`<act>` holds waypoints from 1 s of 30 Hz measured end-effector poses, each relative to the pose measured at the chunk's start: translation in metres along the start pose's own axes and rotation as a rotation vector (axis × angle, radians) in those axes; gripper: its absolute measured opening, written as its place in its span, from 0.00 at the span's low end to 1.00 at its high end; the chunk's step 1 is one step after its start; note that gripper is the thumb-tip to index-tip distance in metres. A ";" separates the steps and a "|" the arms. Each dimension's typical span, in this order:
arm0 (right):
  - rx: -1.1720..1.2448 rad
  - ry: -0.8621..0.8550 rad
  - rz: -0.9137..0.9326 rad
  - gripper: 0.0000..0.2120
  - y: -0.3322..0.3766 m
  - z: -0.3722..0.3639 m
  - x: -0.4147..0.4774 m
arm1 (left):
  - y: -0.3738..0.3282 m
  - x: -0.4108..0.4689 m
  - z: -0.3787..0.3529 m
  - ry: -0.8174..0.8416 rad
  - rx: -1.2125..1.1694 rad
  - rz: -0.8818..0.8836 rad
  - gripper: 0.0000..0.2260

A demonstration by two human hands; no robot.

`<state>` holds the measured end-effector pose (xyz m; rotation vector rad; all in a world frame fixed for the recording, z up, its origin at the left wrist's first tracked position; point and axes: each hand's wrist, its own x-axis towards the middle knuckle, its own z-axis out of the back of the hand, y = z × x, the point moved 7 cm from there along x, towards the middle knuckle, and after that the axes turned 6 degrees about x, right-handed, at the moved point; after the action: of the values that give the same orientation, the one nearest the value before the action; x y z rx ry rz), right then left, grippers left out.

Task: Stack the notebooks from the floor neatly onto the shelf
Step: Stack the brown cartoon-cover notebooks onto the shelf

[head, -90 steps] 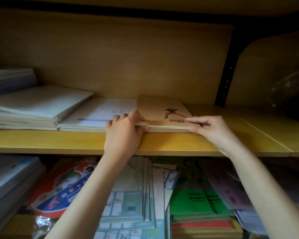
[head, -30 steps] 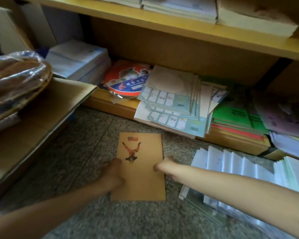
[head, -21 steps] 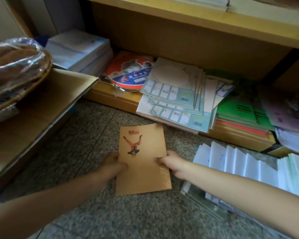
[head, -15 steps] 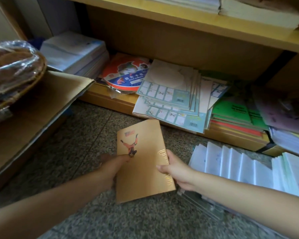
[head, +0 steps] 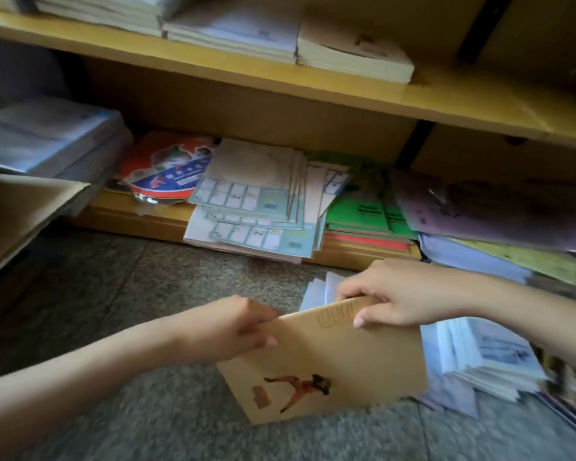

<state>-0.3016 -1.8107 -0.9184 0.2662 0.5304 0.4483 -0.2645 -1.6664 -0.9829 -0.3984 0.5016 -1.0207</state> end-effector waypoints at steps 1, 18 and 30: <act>-0.024 -0.058 -0.012 0.06 -0.007 0.004 -0.008 | -0.009 0.003 -0.003 -0.016 0.023 -0.015 0.03; 1.223 -0.582 0.003 0.29 -0.051 0.009 -0.061 | -0.013 0.001 0.110 -0.931 -1.011 0.263 0.07; 1.273 -0.762 0.303 0.18 -0.005 0.096 -0.075 | -0.058 0.012 0.203 -1.064 -0.891 0.115 0.04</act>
<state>-0.3055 -1.8630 -0.8087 1.6816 -0.0565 0.2092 -0.1846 -1.6870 -0.7885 -1.5719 -0.0352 -0.3039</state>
